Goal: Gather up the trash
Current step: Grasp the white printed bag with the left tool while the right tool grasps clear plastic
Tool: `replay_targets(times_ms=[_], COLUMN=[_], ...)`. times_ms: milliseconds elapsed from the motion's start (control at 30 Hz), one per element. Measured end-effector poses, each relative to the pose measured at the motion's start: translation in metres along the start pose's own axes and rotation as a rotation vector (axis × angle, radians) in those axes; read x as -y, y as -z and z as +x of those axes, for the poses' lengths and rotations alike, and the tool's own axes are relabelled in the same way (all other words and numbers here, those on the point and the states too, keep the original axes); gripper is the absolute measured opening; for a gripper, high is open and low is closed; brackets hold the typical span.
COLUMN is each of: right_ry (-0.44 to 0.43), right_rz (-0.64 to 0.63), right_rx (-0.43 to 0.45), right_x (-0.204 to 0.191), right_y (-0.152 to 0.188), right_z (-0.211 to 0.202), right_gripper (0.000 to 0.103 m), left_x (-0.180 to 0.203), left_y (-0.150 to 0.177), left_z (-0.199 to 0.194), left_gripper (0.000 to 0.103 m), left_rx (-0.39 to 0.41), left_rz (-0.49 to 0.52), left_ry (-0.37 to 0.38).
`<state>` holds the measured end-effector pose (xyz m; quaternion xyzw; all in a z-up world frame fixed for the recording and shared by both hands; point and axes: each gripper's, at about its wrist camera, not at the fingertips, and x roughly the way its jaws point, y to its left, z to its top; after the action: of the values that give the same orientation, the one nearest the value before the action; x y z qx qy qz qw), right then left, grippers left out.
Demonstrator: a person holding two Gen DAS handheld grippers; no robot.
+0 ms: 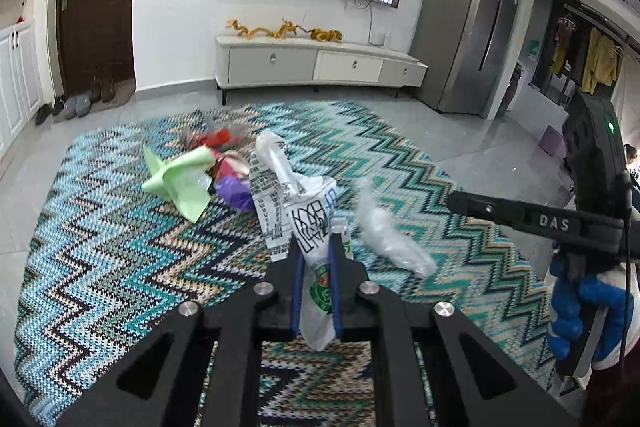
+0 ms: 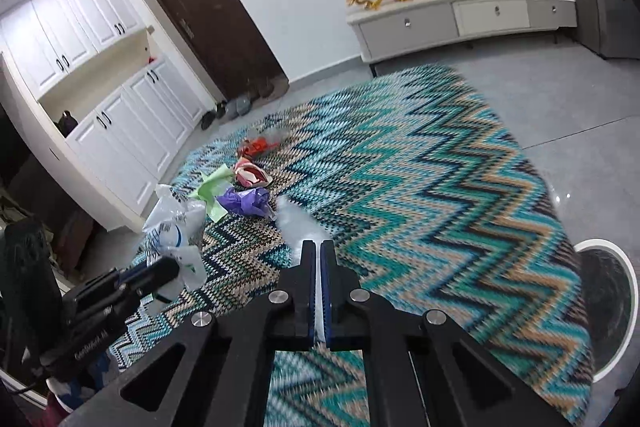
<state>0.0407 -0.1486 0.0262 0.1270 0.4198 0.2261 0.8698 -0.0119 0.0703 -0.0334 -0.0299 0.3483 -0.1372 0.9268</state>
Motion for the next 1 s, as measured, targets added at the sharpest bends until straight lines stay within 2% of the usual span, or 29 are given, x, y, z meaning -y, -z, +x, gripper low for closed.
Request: replay_targets(times_ms=[233,367,400,733,767,800,1000], right_ry=[-0.012,-0.022,-0.026,-0.003,-0.011,-0.020,-0.028], right_rz=[-0.008,-0.024,-0.030,-0.056,-0.056,-0.056,-0.022], right_rx=[-0.032,-0.063,-0.071,-0.186,-0.187,-0.187,-0.104], right_x=[0.001,-0.002,-0.005,-0.009,-0.008,-0.007,0.009], right_y=[0.006,0.007,0.007,0.011,0.013,0.014,0.015], right_z=[-0.004,0.014,0.019,0.085,0.086,0.086,0.053], right_gripper=[0.006,0.032,0.033,0.032,0.022,0.018,0.015], left_x=[0.010,0.005,0.001,-0.022,-0.020,-0.019,0.006], left_y=[-0.010,-0.008,-0.008,-0.003,-0.003,-0.003,-0.013], left_z=[-0.002,0.006,0.008,0.029,0.031,0.031,0.033], left_gripper=[0.010,0.010,0.011,0.011,0.011,0.011,0.011], left_rx=[0.009,-0.011,-0.016,-0.065,-0.068,-0.070,-0.075], left_rz=[-0.004,-0.017,-0.025,-0.059,-0.053,-0.049,0.024], left_ry=[-0.013,-0.038,-0.043,-0.082,-0.085,-0.086,-0.102])
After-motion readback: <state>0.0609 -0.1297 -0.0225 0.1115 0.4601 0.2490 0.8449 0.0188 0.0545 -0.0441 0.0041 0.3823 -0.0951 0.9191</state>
